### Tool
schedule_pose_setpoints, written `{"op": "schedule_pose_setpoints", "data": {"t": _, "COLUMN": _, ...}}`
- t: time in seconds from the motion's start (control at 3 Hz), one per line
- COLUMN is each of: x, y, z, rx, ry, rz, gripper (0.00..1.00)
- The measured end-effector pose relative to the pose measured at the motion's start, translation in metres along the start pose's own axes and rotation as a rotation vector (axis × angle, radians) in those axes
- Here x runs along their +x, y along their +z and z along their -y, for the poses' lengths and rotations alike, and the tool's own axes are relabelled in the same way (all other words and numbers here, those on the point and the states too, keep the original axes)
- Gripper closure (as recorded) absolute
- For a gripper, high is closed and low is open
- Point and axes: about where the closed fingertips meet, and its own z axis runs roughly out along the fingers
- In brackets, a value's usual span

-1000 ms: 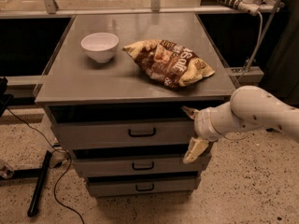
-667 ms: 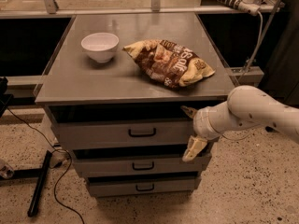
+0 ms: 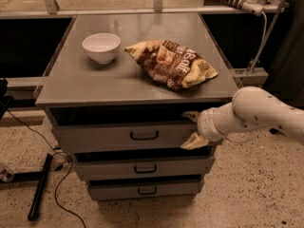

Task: Open top drawer

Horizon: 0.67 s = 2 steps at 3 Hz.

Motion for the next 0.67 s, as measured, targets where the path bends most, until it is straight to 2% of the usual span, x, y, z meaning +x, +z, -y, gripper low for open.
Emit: {"op": "schedule_pose_setpoints", "data": {"t": 0.67, "x": -0.0043, "y": -0.0063, "z": 0.0026, "rx": 0.000, "ry": 0.000, "rz": 0.000, "gripper": 0.87}}
